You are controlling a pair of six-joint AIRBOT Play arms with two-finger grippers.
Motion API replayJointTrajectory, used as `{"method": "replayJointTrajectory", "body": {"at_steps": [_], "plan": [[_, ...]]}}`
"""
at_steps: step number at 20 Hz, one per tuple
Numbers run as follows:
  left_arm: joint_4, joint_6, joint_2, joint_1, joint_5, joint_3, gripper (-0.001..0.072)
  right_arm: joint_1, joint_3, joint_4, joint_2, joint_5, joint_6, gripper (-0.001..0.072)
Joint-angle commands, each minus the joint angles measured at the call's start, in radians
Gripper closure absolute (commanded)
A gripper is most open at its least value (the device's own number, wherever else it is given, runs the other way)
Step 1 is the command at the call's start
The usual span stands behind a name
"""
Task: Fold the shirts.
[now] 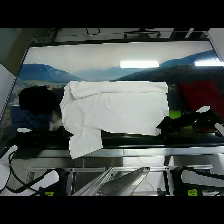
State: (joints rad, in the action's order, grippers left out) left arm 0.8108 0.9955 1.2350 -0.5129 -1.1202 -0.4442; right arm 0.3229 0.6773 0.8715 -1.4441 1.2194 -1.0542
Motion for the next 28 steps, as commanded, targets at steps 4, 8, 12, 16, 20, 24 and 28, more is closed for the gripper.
{"method": "replayJointTrajectory", "body": {"at_steps": [4,8,12,16,20,24,28], "plan": [[-0.026,-0.012,-0.105,-0.001,-0.035,-0.001,0.0680,0.037,0.000,0.112,0.000,-0.014,0.016,0.0455],[-0.030,-0.027,-0.106,-0.001,-0.056,-0.001,0.0679,0.047,0.004,0.091,0.000,0.019,0.033,0.0697],[-0.063,-0.040,-0.106,-0.001,-0.059,-0.002,0.0680,0.106,0.009,0.087,0.005,0.053,0.011,0.0698],[-0.273,-0.139,-0.106,-0.001,-0.130,-0.006,0.0679,0.112,0.019,0.091,0.031,0.074,0.010,0.0698],[-0.290,-0.123,-0.106,-0.001,-0.222,-0.103,0.0680,0.122,0.099,0.129,0.037,0.123,-0.035,0.0698],[-0.368,-0.111,-0.106,0.049,-0.257,-0.270,0.0680,0.124,0.216,-0.001,0.037,0.236,-0.023,0.0698],[-0.367,-0.077,-0.032,0.132,-0.190,-0.445,0.0680,0.123,0.336,-0.152,0.036,0.182,-0.011,0.0698]]}}
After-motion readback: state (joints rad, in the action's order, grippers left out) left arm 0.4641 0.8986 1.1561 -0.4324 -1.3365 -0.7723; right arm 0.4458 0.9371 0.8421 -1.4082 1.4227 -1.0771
